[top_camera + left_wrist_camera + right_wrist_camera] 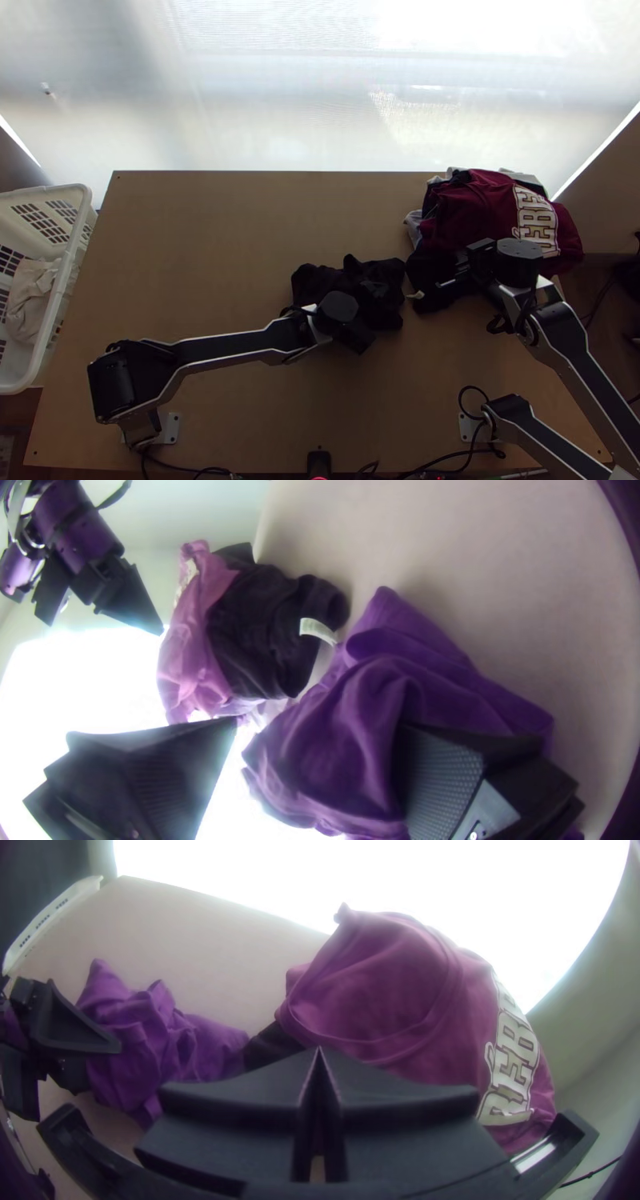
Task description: Fold the t-shirt
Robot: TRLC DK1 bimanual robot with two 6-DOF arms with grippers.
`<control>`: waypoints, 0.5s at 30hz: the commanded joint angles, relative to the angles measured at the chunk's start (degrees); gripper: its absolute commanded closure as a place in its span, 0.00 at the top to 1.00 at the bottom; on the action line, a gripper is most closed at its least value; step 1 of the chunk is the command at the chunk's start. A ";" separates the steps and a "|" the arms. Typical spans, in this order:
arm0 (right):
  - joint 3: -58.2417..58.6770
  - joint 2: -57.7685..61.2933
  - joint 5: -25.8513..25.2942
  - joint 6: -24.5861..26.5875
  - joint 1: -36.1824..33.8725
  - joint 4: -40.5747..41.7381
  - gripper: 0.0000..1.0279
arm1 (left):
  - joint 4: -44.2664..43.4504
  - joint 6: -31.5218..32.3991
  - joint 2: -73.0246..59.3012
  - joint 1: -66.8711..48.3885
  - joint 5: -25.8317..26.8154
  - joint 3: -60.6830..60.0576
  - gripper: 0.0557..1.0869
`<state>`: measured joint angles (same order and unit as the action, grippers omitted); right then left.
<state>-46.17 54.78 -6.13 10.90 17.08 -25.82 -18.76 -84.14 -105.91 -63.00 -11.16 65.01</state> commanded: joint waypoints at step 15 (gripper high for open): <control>1.70 -2.75 0.33 0.18 0.32 -1.16 0.03 | 20.17 11.80 18.54 0.42 1.31 2.57 0.96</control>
<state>-44.71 52.47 -5.96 10.74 17.30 -26.74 -5.61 -77.56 -95.64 -62.22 -9.67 65.89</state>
